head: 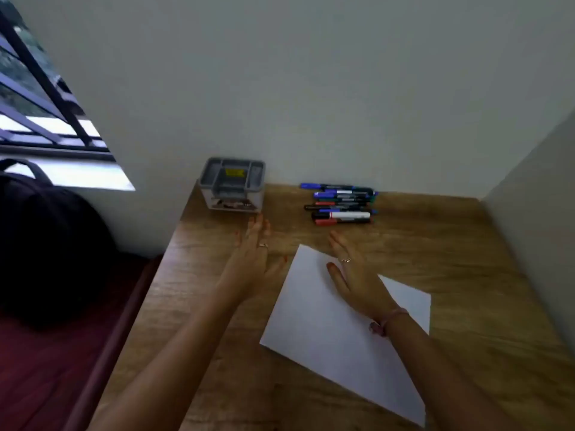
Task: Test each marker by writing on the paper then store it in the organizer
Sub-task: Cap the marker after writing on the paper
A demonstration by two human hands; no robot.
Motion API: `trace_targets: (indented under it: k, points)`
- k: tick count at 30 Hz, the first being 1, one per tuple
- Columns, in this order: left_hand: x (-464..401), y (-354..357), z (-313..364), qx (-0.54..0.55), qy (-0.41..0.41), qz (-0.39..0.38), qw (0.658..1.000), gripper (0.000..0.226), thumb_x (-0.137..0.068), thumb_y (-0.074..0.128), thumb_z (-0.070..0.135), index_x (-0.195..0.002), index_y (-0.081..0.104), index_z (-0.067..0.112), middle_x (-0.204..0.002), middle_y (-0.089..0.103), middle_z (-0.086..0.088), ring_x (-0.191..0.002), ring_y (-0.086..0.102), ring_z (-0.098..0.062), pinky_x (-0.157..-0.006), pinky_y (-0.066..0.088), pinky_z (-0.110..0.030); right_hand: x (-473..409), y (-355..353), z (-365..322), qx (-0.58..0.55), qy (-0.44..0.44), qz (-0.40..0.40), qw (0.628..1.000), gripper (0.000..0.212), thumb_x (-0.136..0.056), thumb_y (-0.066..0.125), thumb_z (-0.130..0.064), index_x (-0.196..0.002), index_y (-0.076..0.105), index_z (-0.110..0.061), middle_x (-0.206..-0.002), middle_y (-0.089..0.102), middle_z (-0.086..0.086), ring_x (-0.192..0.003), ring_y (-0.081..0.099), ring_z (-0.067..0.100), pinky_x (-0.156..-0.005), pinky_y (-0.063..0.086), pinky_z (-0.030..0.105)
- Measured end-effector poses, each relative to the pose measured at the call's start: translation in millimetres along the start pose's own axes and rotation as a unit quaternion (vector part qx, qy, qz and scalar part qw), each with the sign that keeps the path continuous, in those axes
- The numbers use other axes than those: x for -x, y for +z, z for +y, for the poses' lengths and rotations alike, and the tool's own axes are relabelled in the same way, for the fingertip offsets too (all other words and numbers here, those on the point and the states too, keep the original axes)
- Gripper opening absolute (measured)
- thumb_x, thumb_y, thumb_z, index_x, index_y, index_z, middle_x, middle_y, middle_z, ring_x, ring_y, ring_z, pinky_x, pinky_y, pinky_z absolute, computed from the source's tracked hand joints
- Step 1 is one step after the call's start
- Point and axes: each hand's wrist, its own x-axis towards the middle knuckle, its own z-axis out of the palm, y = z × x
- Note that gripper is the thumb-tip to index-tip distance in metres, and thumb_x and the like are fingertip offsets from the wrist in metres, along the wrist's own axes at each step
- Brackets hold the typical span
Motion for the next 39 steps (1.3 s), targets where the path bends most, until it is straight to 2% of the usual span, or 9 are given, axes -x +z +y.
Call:
trace_targets:
  k: [2, 7, 13, 18, 22, 26, 30, 34, 39]
  points:
    - [4, 5, -6, -0.002, -0.004, -0.066, 0.998, 0.075, -0.095, 0.035, 0.047, -0.148, 0.001, 0.008, -0.158, -0.006, -0.010, -0.144, -0.011, -0.020, -0.113, -0.012, -0.039, 4, 7, 1, 0.019, -0.017, -0.068, 0.997, 0.053, -0.096, 0.035, -0.034, -0.145, 0.024, -0.017, -0.148, 0.016, -0.013, -0.138, 0.011, 0.002, -0.118, 0.010, 0.035]
    - [8, 19, -19, -0.038, 0.028, -0.160, 0.986, 0.066, -0.096, 0.037, 0.047, -0.150, 0.010, 0.021, -0.158, -0.005, -0.004, -0.144, -0.014, -0.019, -0.110, -0.016, -0.042, 21, 24, 13, 0.098, -0.036, -0.179, 0.978, 0.062, -0.093, 0.023, -0.052, -0.147, 0.017, -0.022, -0.155, 0.013, -0.007, -0.141, 0.002, 0.002, -0.113, -0.010, 0.026]
    - [0, 27, -22, -0.033, 0.082, -0.166, 0.982, 0.058, -0.092, 0.040, 0.054, -0.144, 0.029, 0.031, -0.158, -0.004, 0.000, -0.143, -0.017, -0.016, -0.111, -0.019, -0.047, 15, 18, 30, 0.143, -0.030, -0.183, 0.972, 0.063, -0.093, 0.018, -0.054, -0.147, 0.016, -0.022, -0.154, 0.010, -0.008, -0.141, 0.001, 0.003, -0.114, -0.007, 0.030]
    - [-8, 35, -24, -0.051, 0.130, -0.167, 0.976, 0.054, -0.091, 0.032, 0.060, -0.142, 0.025, 0.044, -0.157, -0.010, 0.002, -0.139, -0.025, -0.013, -0.107, -0.025, -0.046, 13, 11, 34, 0.136, -0.021, -0.186, 0.973, 0.063, -0.092, 0.017, -0.054, -0.147, 0.017, -0.024, -0.153, 0.011, -0.009, -0.142, 0.004, 0.004, -0.116, -0.002, 0.031]
    - [-8, 38, -27, -0.063, 0.134, -0.155, 0.977, 0.062, -0.083, 0.017, 0.069, -0.142, 0.021, 0.046, -0.157, -0.010, 0.002, -0.140, -0.026, -0.012, -0.106, -0.027, -0.044, 2, 0, 30, 0.097, 0.007, -0.163, 0.982, 0.055, -0.094, 0.032, -0.049, -0.142, 0.033, -0.024, -0.150, 0.031, -0.005, -0.139, 0.025, 0.011, -0.116, 0.017, 0.038]
    - [-8, 40, -28, -0.054, 0.137, -0.139, 0.979, 0.058, -0.086, 0.023, 0.066, -0.141, 0.022, 0.046, -0.158, -0.006, 0.002, -0.141, -0.022, -0.011, -0.107, -0.025, -0.042, -35, -15, 41, 0.158, 0.038, -0.043, 0.986, 0.038, -0.092, 0.042, -0.027, -0.124, 0.057, -0.012, -0.129, 0.055, 0.010, -0.118, 0.050, 0.029, -0.096, 0.035, 0.044]
    - [-9, 38, -29, -0.024, 0.138, -0.134, 0.981, 0.063, -0.084, 0.020, 0.067, -0.142, 0.026, 0.043, -0.157, -0.004, 0.005, -0.141, -0.020, -0.009, -0.108, -0.024, -0.039, -71, -22, 61, 0.226, 0.072, -0.015, 0.971, 0.029, -0.093, 0.049, -0.015, -0.120, 0.060, -0.016, -0.121, 0.059, 0.009, -0.112, 0.051, 0.031, -0.088, 0.036, 0.044]
    - [-8, 37, -28, 0.027, 0.122, -0.108, 0.986, 0.066, -0.085, 0.024, 0.066, -0.141, 0.034, 0.032, -0.157, 0.006, 0.006, -0.142, -0.010, -0.006, -0.113, -0.017, -0.038, -94, -19, 65, 0.259, 0.054, -0.018, 0.964, 0.026, -0.094, 0.049, -0.022, -0.118, 0.062, -0.019, -0.116, 0.060, 0.008, -0.108, 0.051, 0.030, -0.085, 0.035, 0.041]
    - [-8, 36, -29, 0.106, 0.093, -0.084, 0.986, 0.061, -0.090, 0.035, 0.057, -0.145, 0.021, 0.033, -0.155, 0.016, 0.010, -0.142, 0.000, -0.001, -0.117, -0.006, -0.038, -108, -12, 64, 0.308, 0.054, -0.074, 0.947, 0.031, -0.095, 0.047, -0.030, -0.121, 0.058, -0.018, -0.120, 0.056, 0.007, -0.112, 0.047, 0.027, -0.088, 0.032, 0.040]
